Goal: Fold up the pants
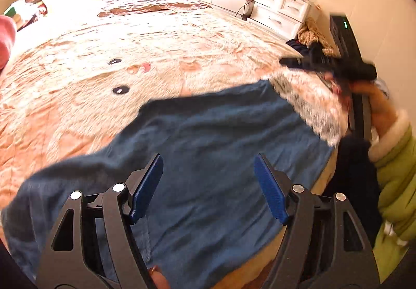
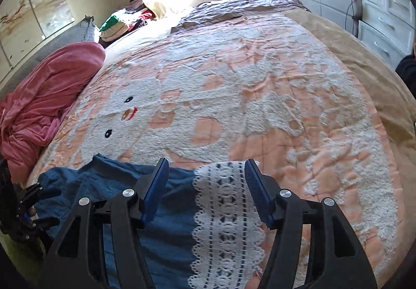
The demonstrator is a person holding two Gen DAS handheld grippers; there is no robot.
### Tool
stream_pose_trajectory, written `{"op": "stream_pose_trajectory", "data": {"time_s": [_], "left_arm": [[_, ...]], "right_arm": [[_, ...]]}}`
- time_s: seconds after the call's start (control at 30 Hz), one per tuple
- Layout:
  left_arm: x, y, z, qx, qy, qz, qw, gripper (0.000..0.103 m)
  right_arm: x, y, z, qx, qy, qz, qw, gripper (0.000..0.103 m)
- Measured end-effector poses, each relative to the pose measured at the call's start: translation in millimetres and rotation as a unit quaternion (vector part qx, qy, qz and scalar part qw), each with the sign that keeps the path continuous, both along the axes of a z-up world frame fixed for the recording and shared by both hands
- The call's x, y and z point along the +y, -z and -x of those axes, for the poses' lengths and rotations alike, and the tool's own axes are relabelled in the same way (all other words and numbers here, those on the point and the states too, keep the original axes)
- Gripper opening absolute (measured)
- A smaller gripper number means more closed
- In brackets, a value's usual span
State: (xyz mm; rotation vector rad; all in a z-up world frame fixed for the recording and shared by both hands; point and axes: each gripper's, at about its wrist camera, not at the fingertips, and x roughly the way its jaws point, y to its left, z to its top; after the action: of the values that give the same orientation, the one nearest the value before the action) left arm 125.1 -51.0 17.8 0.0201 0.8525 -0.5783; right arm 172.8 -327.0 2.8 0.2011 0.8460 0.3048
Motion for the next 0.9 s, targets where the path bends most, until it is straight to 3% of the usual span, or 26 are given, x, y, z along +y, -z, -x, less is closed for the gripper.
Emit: {"op": "stream_pose_trajectory", "data": {"time_s": [0.13,0.3,0.37,0.43,0.5,0.57,0.7,0.9], "left_arm": [[-32,9,-26,0.01,0.0,-0.049,0.9988,0.065],[-54,19,-62,0.023,-0.007,-0.057,0.9981,0.065],[-58,28,-72,0.025,-0.015,-0.071,0.9971,0.065],[-58,40,-80,0.033,-0.026,-0.082,0.9958,0.065],[-54,50,-84,0.037,-0.038,-0.093,0.9942,0.065],[-51,55,-86,0.039,-0.037,-0.088,0.9947,0.065],[-54,56,-84,0.027,-0.033,-0.097,0.9943,0.065],[-53,58,-82,0.022,-0.033,-0.091,0.995,0.066]], "right_arm": [[-13,16,-7,0.011,0.015,-0.011,1.0,0.059],[-14,35,-21,0.041,0.013,0.0,0.999,0.059],[-13,42,-25,0.054,0.006,-0.012,0.998,0.048],[-7,47,-25,0.06,-0.012,-0.01,0.998,0.026],[-4,44,-19,0.046,-0.01,-0.004,0.999,0.021],[-12,35,-11,0.026,0.008,-0.025,0.999,0.02],[-9,37,-12,0.02,0.028,0.029,0.999,0.02],[-5,52,-20,0.034,0.043,0.076,0.996,0.034]]}}
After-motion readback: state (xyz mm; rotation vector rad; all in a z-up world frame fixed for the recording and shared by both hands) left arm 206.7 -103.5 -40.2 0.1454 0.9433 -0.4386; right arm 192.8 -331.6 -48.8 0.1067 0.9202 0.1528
